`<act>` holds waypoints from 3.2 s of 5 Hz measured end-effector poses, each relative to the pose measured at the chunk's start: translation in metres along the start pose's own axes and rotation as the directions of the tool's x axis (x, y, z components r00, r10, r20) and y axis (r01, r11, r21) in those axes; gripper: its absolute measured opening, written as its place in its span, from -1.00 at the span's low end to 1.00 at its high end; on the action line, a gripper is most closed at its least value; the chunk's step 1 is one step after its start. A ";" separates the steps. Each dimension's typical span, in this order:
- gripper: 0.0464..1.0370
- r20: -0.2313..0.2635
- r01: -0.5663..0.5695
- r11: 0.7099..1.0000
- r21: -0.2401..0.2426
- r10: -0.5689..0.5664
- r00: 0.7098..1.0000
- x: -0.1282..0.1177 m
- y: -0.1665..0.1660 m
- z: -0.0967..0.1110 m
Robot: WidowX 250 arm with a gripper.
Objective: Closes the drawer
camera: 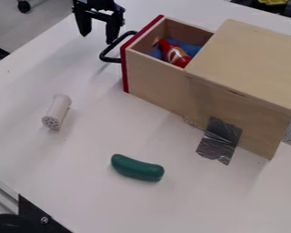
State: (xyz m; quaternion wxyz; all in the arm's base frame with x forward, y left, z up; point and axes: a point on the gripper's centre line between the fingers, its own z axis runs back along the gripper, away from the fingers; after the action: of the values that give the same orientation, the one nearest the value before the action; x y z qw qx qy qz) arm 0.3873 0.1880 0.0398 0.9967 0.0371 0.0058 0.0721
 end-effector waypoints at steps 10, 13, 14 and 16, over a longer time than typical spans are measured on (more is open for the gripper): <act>0.92 0.012 0.053 0.997 -0.058 -0.052 0.999 -0.010 -0.034 0.004; 0.92 0.012 0.114 0.992 -0.047 -0.114 0.993 -0.015 -0.058 0.006; 0.92 0.012 0.121 0.992 -0.047 -0.120 0.993 -0.016 -0.061 0.003; 0.92 0.048 0.142 0.989 -0.042 -0.140 0.989 -0.018 -0.069 0.020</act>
State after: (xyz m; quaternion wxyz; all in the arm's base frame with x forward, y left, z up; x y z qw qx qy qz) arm 0.3798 0.1155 0.0551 0.9998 0.0155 -0.0155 0.0008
